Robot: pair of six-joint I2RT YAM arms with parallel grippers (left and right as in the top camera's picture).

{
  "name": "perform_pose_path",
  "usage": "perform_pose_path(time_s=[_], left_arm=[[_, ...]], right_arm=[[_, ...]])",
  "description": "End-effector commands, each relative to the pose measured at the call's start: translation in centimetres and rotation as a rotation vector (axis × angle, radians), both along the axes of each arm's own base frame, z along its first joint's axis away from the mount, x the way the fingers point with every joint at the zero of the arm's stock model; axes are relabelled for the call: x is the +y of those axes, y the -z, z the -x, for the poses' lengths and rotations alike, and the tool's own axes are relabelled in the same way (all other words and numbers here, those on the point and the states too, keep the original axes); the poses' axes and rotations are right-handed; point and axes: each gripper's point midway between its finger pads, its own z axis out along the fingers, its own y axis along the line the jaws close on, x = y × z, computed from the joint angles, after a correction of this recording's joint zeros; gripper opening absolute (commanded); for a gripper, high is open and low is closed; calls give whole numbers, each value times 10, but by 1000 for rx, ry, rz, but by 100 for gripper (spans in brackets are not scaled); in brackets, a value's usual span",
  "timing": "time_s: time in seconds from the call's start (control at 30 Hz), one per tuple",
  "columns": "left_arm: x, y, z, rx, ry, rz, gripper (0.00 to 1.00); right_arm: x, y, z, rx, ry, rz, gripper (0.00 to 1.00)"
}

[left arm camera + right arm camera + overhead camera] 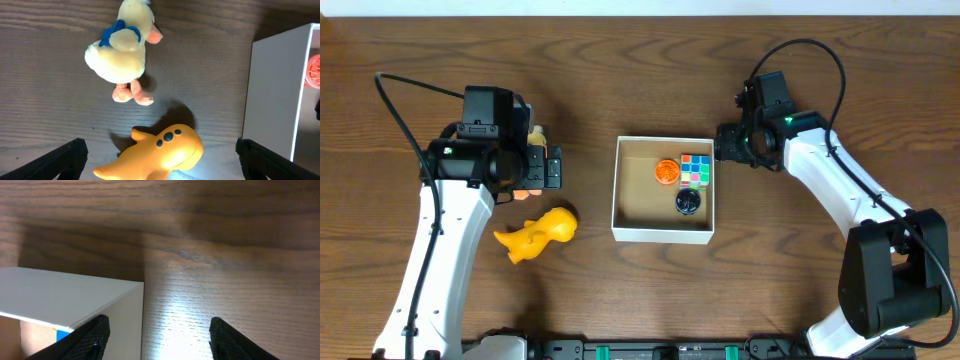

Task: Pack container
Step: 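Lift the right gripper out of the box and move it right, then lower the left gripper onto the orange dinosaur and close it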

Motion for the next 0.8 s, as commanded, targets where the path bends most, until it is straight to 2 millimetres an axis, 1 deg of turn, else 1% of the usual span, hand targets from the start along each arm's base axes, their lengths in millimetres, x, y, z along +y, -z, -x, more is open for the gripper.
perform_pose_path(time_s=[0.0,0.07,0.1,0.23,0.27,0.33,0.37,0.47,0.53,0.6,0.67,0.77], left_arm=[[3,-8,-4,-24,-20,-4,98],[3,-8,-4,-24,-20,-4,98],[3,-8,-4,-24,-20,-4,98],[3,-8,-4,-24,-20,-4,98],[3,-8,-4,-24,-20,-4,98],[3,-8,-4,-24,-19,-4,98],[3,-8,-3,-26,-19,-4,99],[3,-17,-2,-53,-19,-2,98],[4,-26,0,-74,-14,-6,98],[7,-29,9,-59,38,-35,98],[9,-22,24,7,89,-58,98],[11,-7,50,152,179,-84,98]], right_arm=[[12,0,2,-9,-83,-25,68],[13,0,1,-15,-94,-22,68],[13,-1,1,-18,-96,-22,71],[17,-3,-3,-42,-133,-35,71],[17,-3,-4,-46,-132,-33,73],[10,-2,-7,-55,-111,1,80],[4,-1,-9,-58,-87,27,82],[-28,-1,-11,-46,27,138,91],[-46,-3,-7,-13,79,182,98],[-68,-6,2,47,135,218,99],[-91,-5,14,108,211,268,99],[-117,-2,30,178,281,310,99]])
